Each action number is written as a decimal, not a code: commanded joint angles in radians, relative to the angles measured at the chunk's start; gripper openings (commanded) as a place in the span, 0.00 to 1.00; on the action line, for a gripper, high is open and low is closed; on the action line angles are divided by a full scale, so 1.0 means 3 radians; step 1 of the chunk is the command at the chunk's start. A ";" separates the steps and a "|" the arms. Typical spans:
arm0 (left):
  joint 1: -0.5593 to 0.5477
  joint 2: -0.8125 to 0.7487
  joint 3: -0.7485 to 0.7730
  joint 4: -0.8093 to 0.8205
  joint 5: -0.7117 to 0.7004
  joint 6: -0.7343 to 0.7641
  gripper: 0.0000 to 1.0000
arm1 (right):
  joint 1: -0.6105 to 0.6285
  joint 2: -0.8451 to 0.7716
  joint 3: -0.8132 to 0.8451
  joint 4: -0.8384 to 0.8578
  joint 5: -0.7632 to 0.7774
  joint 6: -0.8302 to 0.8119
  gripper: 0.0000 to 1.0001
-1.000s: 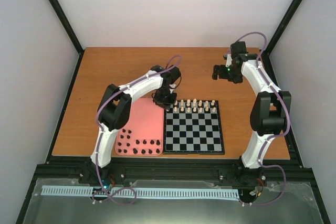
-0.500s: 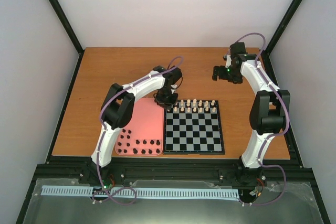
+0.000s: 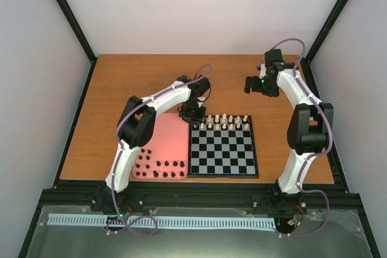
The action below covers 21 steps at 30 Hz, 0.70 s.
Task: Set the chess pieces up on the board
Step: Place the chess piece on the chessboard.
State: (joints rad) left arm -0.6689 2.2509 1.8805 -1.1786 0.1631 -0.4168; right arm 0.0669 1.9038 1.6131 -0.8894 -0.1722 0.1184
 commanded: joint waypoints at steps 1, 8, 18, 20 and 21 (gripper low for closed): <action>-0.0019 -0.0046 0.0087 -0.0074 -0.0014 0.0082 0.17 | -0.0019 0.0037 0.0064 -0.0016 0.0011 -0.0037 1.00; -0.0019 -0.0104 0.0009 -0.0095 -0.0010 0.0108 0.18 | -0.0017 0.0032 0.0056 -0.0007 0.0009 -0.0036 1.00; -0.0020 -0.0149 -0.0034 -0.0068 0.0031 0.0109 0.24 | -0.0018 0.0028 0.0056 0.0003 -0.0019 -0.0032 1.00; -0.0020 -0.0153 -0.0017 -0.0065 0.0039 0.0111 0.27 | -0.0018 0.0027 0.0054 0.0000 -0.0024 -0.0031 1.00; -0.0019 -0.0158 -0.0011 -0.0068 0.0039 0.0108 0.29 | -0.0019 0.0026 0.0053 -0.0001 -0.0029 -0.0032 1.00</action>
State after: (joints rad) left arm -0.6689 2.2448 1.8648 -1.1881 0.1658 -0.3946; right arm 0.0669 1.9038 1.6131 -0.8894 -0.1734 0.1184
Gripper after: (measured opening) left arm 0.264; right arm 0.999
